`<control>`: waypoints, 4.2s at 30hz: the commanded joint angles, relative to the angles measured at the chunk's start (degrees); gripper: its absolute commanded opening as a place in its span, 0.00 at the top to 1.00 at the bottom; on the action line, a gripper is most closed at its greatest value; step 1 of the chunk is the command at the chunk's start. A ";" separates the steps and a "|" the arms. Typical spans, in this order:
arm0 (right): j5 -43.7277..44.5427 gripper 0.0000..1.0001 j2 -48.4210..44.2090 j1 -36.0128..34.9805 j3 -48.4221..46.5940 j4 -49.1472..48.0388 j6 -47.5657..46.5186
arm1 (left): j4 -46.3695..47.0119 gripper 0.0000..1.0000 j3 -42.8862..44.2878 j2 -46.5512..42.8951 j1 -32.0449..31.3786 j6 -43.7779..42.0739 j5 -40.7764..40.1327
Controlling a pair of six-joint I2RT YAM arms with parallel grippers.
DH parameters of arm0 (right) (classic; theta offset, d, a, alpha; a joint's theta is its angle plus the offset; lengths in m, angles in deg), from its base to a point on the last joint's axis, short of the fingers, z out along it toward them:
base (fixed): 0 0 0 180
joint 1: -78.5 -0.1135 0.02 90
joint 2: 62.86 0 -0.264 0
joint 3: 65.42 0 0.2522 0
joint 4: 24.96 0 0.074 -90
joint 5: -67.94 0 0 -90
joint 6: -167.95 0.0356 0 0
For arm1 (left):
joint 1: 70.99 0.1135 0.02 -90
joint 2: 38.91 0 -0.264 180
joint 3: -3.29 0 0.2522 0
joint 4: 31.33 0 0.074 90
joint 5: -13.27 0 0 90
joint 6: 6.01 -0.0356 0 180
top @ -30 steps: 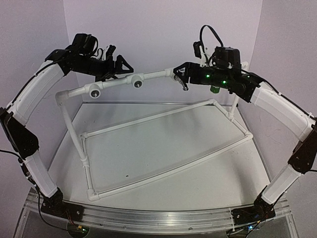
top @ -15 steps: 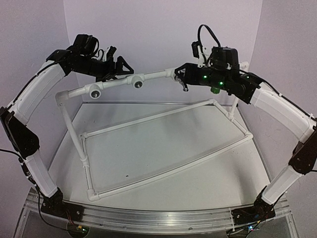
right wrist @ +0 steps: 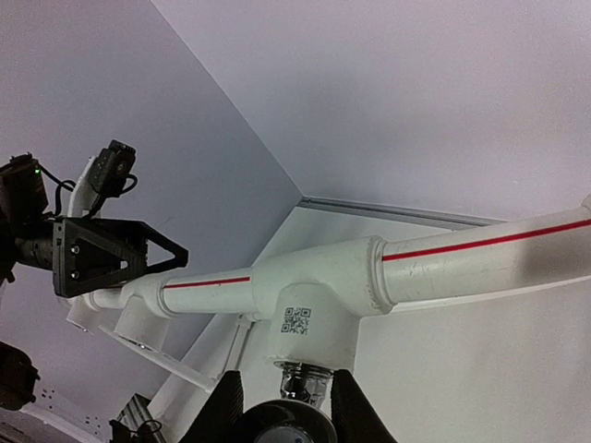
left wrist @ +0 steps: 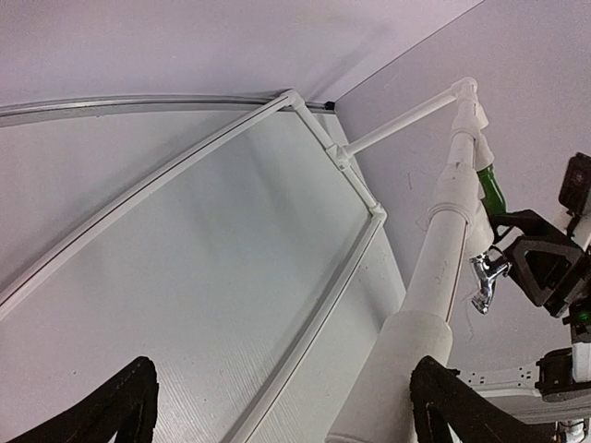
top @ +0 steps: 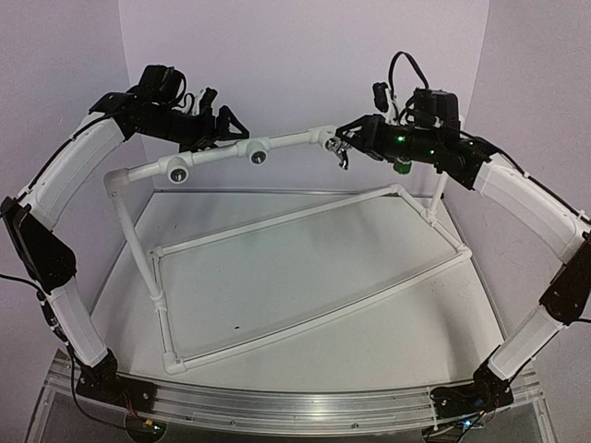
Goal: Install the water faucets
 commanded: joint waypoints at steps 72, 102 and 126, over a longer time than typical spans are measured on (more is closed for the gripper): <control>36.95 0.06 -13.31 -11.27 25.21 -15.62 -35.99 | 1.78 0.09 -1.66 0.18 0.43 1.50 2.08; 46.54 0.02 -5.91 -15.73 26.54 -34.64 -51.34 | 1.55 0.09 -2.31 -1.11 0.51 1.25 1.82; 45.60 0.02 -5.08 -18.44 22.35 -43.11 -54.05 | 2.33 0.09 -3.48 -1.56 0.52 1.39 2.02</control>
